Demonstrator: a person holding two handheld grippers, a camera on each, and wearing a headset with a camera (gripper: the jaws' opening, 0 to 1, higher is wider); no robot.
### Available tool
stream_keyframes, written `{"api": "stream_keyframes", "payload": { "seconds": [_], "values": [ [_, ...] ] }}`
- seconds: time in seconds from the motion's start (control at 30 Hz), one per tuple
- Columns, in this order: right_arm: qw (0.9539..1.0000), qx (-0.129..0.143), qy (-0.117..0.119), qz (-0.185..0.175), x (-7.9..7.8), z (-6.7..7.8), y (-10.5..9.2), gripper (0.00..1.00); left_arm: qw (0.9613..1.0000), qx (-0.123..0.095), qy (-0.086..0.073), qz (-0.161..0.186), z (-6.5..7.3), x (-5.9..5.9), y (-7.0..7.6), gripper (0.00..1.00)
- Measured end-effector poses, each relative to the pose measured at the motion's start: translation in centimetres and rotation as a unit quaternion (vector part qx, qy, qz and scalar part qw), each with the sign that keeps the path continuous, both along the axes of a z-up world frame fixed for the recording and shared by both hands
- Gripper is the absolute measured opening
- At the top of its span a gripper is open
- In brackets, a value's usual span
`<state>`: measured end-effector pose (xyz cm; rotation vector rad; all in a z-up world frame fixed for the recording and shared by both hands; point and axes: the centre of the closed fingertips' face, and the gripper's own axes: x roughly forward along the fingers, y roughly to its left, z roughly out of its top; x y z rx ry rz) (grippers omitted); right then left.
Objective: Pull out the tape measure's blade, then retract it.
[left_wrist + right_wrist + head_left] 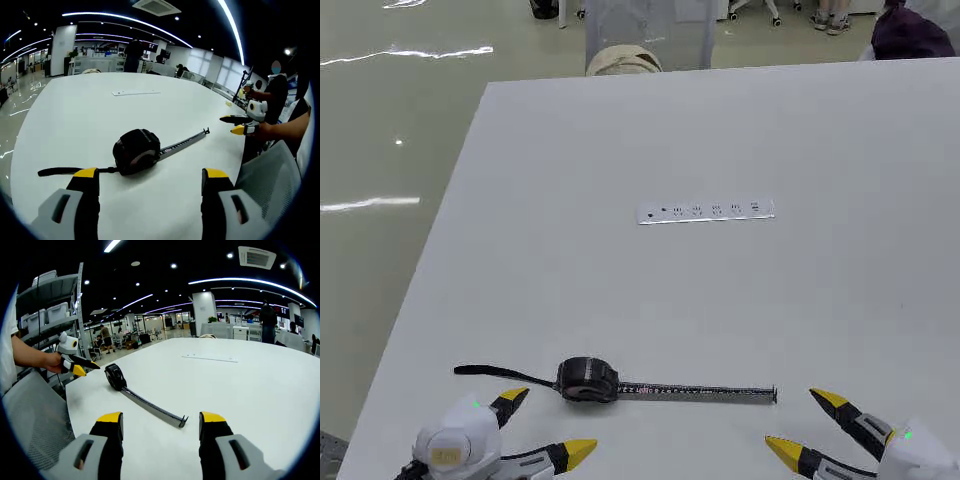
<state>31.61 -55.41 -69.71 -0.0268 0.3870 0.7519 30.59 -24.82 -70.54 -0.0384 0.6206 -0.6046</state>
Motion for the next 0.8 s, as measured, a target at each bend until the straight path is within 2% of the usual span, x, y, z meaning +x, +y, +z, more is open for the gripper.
{"api": "stream_keyframes", "payload": {
  "seconds": [0.07,0.17,0.3,0.4,0.6,0.8],
  "values": [
    [0.9999,0.011,-0.004,-0.006,-0.2,0.6,0.1,0.62,1.0,0.0,-0.005,0.007,0.2,0.0,0.0,0.83],
    [0.9999,0.003,-0.014,-0.009,-0.4,1.0,0.2,0.63,0.9999,-0.002,-0.008,0.015,0.3,-0.2,0.0,0.84],
    [0.9997,0.006,-0.02,-0.013,-0.7,1.5,0.3,0.63,0.9998,0.004,-0.009,0.019,0.2,-0.4,0.1,0.84],
    [0.9994,0.003,-0.032,-0.013,-0.9,1.8,0.6,0.64,0.9996,-0.003,-0.012,0.025,0.4,-0.6,0.2,0.86],
    [0.9988,0.01,-0.041,-0.024,-1.2,2.3,0.8,0.65,0.9992,-0.006,-0.029,0.026,1.1,-1.1,0.3,0.86],
    [0.9981,0.019,-0.045,-0.039,-1.5,2.5,0.4,0.65,0.9989,-0.009,-0.032,0.033,1.5,-1.3,0.3,0.86]
  ]
}}
